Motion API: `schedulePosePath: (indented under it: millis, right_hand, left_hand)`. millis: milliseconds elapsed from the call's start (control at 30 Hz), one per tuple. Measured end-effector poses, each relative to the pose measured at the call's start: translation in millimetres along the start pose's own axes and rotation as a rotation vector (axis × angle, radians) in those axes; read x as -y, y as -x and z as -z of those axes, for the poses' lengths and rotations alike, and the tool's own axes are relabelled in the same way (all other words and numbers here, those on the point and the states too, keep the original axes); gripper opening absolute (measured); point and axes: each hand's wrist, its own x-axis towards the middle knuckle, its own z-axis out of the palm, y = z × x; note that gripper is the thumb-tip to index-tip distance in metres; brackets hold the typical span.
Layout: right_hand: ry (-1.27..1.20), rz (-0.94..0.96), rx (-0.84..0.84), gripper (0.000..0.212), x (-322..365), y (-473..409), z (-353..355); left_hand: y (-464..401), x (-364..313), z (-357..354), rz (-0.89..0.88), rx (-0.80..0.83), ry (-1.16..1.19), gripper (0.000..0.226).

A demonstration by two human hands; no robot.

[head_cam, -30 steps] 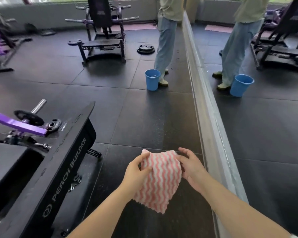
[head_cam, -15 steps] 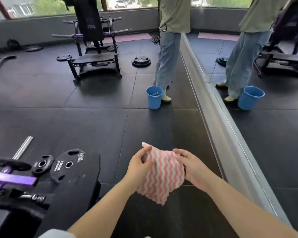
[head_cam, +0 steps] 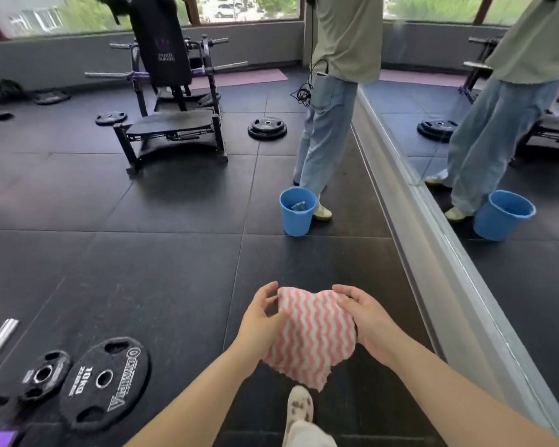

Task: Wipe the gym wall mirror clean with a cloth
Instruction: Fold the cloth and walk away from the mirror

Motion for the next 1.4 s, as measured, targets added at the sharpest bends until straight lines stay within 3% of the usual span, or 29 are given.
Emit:
schedulePosePath:
  millis: [367, 933, 1133, 1400]
  right_hand:
    - [0.037, -0.122, 0.062, 0.029, 119, -200, -17]
    - [0.203, -0.25, -0.201, 0.038, 226, -469, -46]
    - [0.234, -0.312, -0.168, 0.035, 234, -558, -44]
    - [0.412, -0.393, 0.005, 0.035, 228, -694, -33]
  left_hand:
    - [-201, -76, 39, 0.104, 0.014, -0.04, 0.037]
    - [-543, -155, 72, 0.18, 0.373, -0.342, 0.046]
    - [-628, -158, 65, 0.238, 0.402, -0.374, 0.044]
    - [-750, -135, 36, 0.412, 0.297, -0.343, 0.041]
